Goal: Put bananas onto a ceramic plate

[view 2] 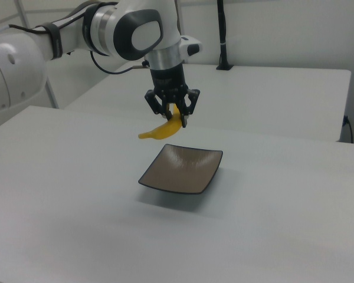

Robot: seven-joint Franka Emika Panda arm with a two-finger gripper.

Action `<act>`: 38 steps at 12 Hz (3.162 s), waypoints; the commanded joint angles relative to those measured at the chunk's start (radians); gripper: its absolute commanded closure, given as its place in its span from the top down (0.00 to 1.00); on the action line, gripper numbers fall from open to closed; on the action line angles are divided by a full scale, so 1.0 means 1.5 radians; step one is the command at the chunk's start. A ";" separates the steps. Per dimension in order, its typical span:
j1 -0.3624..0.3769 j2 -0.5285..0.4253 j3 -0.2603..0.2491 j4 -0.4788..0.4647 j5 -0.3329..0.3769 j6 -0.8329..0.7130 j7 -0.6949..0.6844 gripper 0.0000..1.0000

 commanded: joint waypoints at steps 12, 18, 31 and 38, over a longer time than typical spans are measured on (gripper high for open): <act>0.018 0.078 -0.006 -0.128 0.009 0.267 0.125 0.00; 0.035 0.112 -0.001 -0.155 0.008 0.340 0.185 0.01; 0.046 0.076 -0.001 -0.169 0.007 0.316 0.215 1.00; 0.070 -0.144 -0.007 -0.165 -0.001 -0.017 0.221 1.00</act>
